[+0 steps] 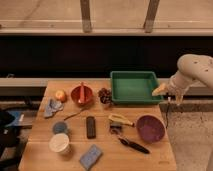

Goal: Place towel in tray

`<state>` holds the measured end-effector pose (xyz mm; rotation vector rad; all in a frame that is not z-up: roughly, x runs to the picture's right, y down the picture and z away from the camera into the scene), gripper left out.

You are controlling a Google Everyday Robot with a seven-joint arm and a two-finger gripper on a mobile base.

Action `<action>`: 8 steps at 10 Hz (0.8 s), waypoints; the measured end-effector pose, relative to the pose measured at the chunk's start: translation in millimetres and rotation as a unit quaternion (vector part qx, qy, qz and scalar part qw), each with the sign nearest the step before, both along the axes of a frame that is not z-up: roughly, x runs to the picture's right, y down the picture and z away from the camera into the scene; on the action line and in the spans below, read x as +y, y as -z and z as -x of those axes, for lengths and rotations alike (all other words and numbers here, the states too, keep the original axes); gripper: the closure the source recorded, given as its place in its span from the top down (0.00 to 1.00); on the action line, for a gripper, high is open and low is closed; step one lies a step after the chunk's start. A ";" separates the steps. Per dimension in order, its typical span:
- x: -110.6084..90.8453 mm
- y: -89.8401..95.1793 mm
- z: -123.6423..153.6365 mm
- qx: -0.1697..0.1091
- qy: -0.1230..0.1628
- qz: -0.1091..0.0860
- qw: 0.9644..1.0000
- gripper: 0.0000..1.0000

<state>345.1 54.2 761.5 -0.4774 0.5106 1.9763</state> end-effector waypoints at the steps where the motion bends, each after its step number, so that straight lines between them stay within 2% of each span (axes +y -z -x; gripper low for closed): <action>1: 0.2 -0.5 0.4 0.000 0.002 0.000 1.000 0.80; 3: -5.6 -2.2 6.1 0.000 0.021 -0.013 1.000 0.80; 4: -13.2 -4.7 19.0 -0.007 0.033 -0.023 0.999 0.80; 6: -33.7 -9.4 55.8 -0.029 0.057 -0.046 0.997 0.80; 8: -58.6 -10.2 101.3 -0.059 0.088 -0.072 0.992 0.80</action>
